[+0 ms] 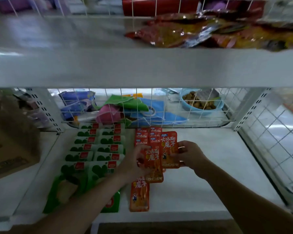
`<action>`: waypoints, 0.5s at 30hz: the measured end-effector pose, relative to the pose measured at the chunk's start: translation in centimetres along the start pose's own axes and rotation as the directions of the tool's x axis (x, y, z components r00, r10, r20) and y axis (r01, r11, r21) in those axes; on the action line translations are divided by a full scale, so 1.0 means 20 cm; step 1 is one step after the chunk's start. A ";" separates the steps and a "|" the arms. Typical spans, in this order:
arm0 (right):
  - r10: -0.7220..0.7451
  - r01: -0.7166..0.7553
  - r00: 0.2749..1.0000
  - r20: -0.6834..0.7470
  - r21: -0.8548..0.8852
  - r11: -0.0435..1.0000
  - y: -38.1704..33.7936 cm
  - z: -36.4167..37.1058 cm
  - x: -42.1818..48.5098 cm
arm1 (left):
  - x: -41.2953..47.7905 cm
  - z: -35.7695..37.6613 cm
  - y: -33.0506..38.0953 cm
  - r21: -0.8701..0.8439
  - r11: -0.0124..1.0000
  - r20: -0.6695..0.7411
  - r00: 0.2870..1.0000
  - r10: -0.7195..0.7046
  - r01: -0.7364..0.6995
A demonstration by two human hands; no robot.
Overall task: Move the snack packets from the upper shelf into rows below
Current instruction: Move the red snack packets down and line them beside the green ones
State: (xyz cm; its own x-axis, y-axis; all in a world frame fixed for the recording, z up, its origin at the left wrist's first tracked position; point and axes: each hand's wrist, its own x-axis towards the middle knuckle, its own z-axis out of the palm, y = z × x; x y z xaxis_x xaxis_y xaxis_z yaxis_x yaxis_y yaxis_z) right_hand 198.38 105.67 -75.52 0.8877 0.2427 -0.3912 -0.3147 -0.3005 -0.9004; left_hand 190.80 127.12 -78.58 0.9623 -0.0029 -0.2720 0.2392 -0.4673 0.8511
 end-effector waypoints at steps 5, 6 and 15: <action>0.083 -0.083 0.996 -0.041 -0.014 0.996 0.16 0.00 0.05 | 0.05 0.09 -0.06 0.121 0.992 -0.002 0.999 0.045 -0.045; 0.093 -0.093 0.995 -0.048 -0.010 0.996 0.18 0.00 0.05 | 0.06 0.10 -0.07 0.143 0.988 -0.002 0.998 0.061 -0.061; 0.091 -0.092 0.996 -0.014 -0.075 0.993 0.29 0.00 0.05 | 0.18 0.15 -0.10 0.421 0.902 -0.059 0.989 0.137 -0.100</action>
State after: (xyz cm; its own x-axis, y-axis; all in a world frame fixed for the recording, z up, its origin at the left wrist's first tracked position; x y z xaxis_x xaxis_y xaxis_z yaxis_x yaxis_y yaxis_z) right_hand 197.49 104.28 -81.14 0.8600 0.2010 -0.4690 -0.3689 -0.3902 -0.8436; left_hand 193.44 125.35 -82.63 0.9919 -0.0148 -0.1264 0.0654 -0.7929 0.6058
